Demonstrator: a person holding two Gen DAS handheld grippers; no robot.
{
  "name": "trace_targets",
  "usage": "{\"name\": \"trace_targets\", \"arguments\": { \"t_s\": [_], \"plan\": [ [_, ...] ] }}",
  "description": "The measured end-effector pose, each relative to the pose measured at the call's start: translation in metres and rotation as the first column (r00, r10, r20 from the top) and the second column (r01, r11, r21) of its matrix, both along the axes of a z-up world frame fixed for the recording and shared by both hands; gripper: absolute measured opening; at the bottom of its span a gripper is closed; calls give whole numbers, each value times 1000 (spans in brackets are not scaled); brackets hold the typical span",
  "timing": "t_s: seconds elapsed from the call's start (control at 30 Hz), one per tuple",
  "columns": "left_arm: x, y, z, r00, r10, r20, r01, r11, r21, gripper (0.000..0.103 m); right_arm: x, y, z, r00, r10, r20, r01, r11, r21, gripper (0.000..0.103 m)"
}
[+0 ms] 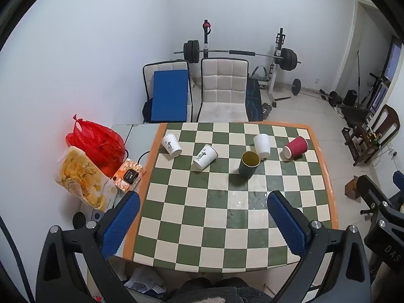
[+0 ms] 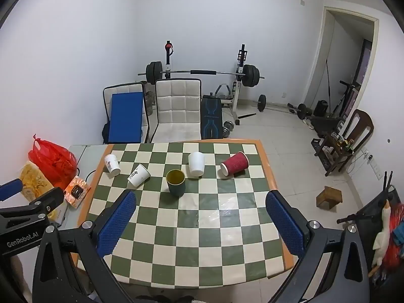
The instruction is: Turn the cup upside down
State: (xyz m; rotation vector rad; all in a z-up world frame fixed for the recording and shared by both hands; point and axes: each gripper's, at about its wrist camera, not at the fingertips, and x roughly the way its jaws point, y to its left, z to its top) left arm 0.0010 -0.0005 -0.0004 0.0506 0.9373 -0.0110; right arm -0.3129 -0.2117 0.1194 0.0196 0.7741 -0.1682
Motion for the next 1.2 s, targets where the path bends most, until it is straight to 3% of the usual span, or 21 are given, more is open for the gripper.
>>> {"name": "trace_targets", "arguments": {
  "t_s": [0.13, 1.2],
  "plan": [
    [4, 1, 5, 1000, 1, 6, -1, 1000, -6, 103, -1, -4, -1, 1000, 2, 1, -2, 1000, 30, 103],
    [-1, -1, 16, 997, 10, 76, -8, 1000, -25, 103, 8, -8, 22, 999, -1, 39, 1, 1000, 0, 103]
  ]
}}
